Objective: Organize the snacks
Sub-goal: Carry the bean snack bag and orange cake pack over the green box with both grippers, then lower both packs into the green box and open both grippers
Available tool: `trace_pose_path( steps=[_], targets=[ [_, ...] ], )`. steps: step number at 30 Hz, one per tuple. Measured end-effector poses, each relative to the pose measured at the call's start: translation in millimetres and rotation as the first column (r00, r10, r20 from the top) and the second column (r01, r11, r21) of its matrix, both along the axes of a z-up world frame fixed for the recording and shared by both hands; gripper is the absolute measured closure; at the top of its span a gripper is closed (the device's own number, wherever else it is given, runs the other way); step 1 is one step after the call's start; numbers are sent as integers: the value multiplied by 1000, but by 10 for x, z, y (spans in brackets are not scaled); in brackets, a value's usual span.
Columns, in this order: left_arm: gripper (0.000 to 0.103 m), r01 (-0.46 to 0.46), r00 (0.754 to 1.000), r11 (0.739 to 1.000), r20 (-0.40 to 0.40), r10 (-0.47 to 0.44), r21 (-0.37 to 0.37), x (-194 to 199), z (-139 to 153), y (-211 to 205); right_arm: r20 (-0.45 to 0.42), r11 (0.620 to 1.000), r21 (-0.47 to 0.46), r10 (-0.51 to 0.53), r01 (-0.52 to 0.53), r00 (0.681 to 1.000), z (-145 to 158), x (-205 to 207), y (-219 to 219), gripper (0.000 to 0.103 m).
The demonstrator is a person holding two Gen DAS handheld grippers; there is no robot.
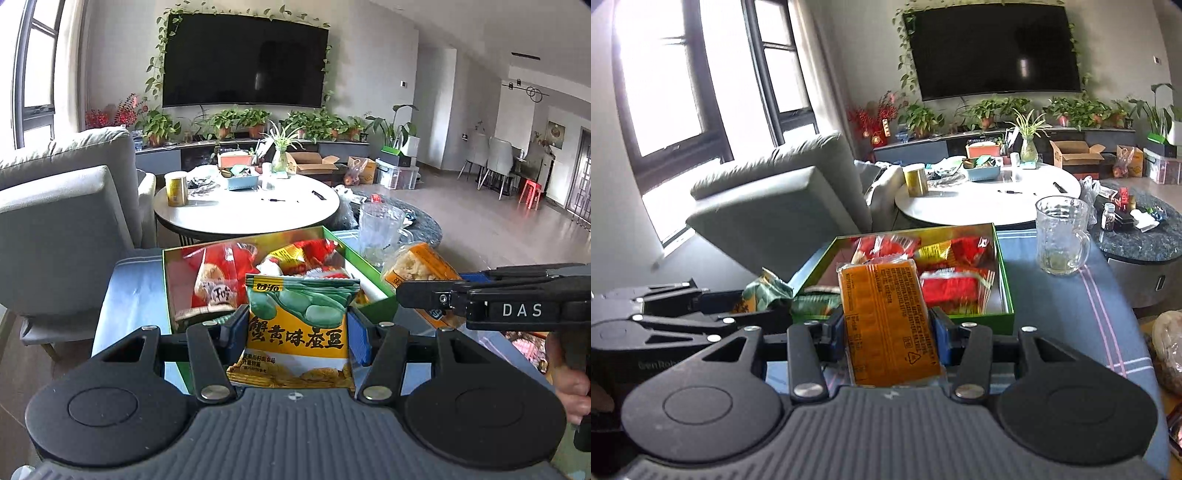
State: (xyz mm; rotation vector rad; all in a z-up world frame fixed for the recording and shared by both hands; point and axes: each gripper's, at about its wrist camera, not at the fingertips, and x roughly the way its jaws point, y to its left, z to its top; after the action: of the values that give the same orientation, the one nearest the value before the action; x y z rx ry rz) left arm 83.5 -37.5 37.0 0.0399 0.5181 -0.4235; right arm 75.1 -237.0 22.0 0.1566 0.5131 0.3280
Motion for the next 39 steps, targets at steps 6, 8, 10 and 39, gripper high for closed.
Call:
trace_pose_path(
  steps=[6,8,10,39],
  targets=[
    [52,-32,999,999,4,32,0,233,84,-14,-13,999,34,-2,3,1000,55,246,26,34],
    [52,-45,999,999,7,45,0,301,111,-11,-9,999,39,-7,8,1000,85,314,38,34],
    [52,-60,998,998,7,60,-3,371,126,0,-5,999,41,-12,12,1000,100,368,40,34],
    [52,-209,974,978,-91,209,14,1462,-283,-12,-117,991,116,-48,61,992,-178,1119,-67,34]
  ],
)
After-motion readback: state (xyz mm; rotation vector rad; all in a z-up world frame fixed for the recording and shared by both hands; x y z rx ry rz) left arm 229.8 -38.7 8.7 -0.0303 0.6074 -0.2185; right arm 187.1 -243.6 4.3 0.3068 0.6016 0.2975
